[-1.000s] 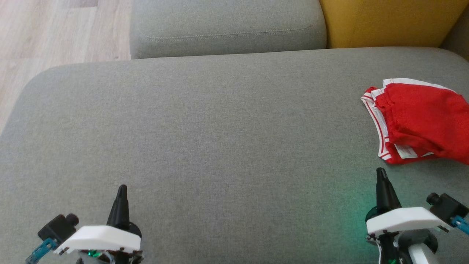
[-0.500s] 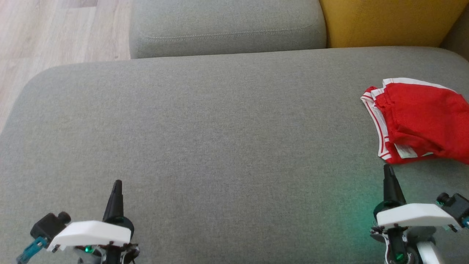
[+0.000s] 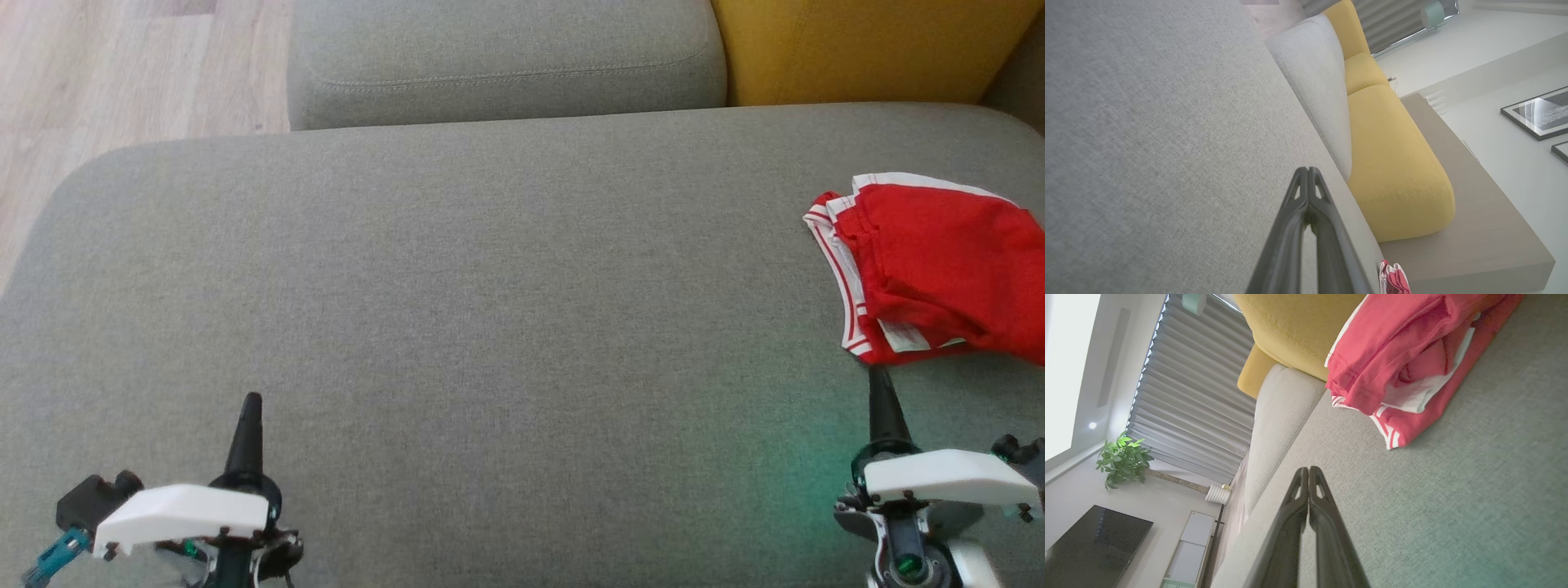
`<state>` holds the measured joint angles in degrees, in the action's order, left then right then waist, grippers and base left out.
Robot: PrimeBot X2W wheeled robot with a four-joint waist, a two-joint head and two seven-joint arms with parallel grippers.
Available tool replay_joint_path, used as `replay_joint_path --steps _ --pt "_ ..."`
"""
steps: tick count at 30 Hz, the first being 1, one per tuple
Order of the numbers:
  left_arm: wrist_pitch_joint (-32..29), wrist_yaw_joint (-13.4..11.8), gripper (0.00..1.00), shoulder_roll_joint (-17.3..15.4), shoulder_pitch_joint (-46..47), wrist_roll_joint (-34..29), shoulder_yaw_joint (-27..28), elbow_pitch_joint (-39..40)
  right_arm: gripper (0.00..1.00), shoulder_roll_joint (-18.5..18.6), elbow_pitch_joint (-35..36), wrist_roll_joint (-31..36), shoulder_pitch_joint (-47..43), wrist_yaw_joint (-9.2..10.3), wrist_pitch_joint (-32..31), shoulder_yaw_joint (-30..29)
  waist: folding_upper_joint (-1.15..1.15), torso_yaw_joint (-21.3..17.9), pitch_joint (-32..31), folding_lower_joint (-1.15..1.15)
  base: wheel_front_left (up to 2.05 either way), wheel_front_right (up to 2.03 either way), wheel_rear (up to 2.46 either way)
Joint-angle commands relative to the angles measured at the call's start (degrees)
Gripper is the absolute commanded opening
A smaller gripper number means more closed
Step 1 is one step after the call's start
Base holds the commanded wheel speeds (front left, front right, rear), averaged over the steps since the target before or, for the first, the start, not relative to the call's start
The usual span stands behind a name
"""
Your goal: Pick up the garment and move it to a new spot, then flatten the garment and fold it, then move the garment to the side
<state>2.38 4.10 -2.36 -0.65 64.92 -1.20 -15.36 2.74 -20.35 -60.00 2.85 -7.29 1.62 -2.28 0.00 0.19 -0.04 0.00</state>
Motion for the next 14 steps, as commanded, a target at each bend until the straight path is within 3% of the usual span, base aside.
replay_joint_path --steps 1,14 --pt "-0.61 0.75 0.0 -0.58 3.25 1.47 1.64 1.61 0.0 0.21 2.39 -1.84 2.84 -0.12 -0.5 0.3 0.0 0.0 0.01 0.0 0.0 0.0 0.0" --pt "-2.64 1.41 0.0 -0.63 4.15 8.07 3.11 1.54 0.0 0.2 3.39 -9.52 2.96 -0.14 -2.44 -0.86 0.0 -0.05 0.06 0.0 0.0 0.0 0.0"
